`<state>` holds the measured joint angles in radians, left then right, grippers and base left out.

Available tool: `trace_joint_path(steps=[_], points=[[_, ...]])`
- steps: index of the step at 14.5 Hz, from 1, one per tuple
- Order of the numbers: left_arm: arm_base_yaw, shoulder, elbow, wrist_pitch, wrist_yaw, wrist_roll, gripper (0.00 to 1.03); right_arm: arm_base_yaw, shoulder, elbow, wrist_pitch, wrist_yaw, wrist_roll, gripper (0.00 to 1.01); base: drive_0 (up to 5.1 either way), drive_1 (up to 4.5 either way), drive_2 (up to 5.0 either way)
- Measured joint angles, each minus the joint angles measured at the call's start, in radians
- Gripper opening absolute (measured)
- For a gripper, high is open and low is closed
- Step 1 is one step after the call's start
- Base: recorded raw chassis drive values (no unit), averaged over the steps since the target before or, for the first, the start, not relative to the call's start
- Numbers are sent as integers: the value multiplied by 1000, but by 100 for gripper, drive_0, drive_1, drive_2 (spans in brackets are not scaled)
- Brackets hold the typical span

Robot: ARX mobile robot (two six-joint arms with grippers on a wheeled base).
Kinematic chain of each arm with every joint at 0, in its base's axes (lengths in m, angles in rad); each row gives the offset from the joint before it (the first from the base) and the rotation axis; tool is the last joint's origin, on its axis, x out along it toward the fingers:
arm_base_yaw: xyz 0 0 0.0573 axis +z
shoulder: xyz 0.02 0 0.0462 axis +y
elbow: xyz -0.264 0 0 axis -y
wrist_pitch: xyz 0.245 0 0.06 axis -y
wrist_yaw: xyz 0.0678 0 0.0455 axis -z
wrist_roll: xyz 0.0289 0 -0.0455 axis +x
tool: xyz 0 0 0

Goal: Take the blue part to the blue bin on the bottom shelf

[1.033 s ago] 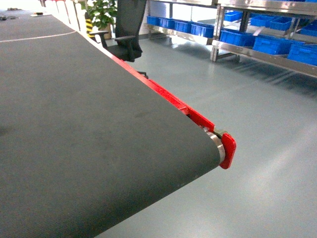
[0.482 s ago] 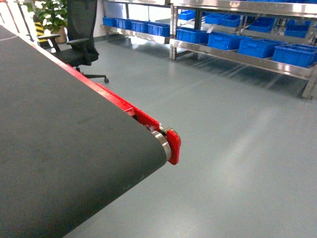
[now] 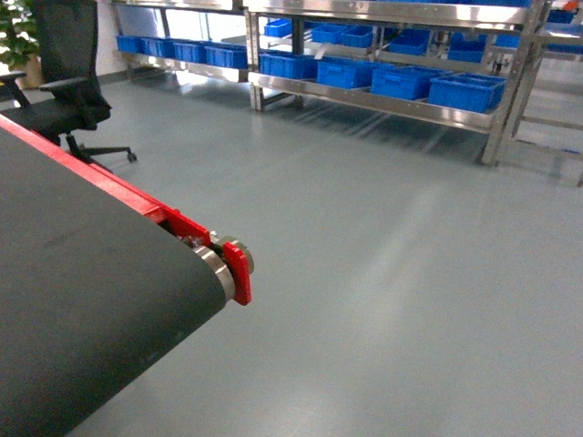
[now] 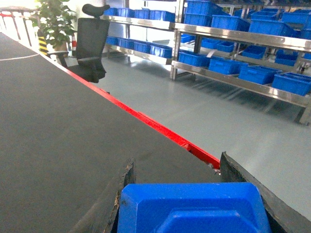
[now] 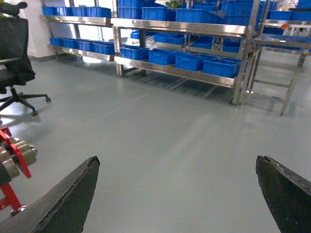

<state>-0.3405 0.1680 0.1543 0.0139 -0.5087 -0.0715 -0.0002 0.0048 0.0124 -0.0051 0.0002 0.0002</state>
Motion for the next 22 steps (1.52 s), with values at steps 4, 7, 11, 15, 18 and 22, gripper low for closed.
trace_joint_path(steps=[4, 7, 11, 15, 18, 22], points=[[0, 0, 0, 0, 0, 0, 43, 0, 0, 0, 0, 0, 0, 98, -152, -152, -152], [0, 0, 0, 0, 0, 0, 43, 0, 0, 0, 0, 0, 0, 98, -152, -152, -152], [0, 0, 0, 0, 0, 0, 43, 0, 0, 0, 0, 0, 0, 98, -174, -174, -174], [0, 0, 0, 0, 0, 0, 43, 0, 0, 0, 0, 0, 0, 98, -169, -169, -169], [0, 0, 0, 0, 0, 0, 43, 0, 0, 0, 0, 0, 0, 98, -159, -159, -159], [0, 0, 0, 0, 0, 0, 43, 0, 0, 0, 0, 0, 0, 98, -166, -166, -166]])
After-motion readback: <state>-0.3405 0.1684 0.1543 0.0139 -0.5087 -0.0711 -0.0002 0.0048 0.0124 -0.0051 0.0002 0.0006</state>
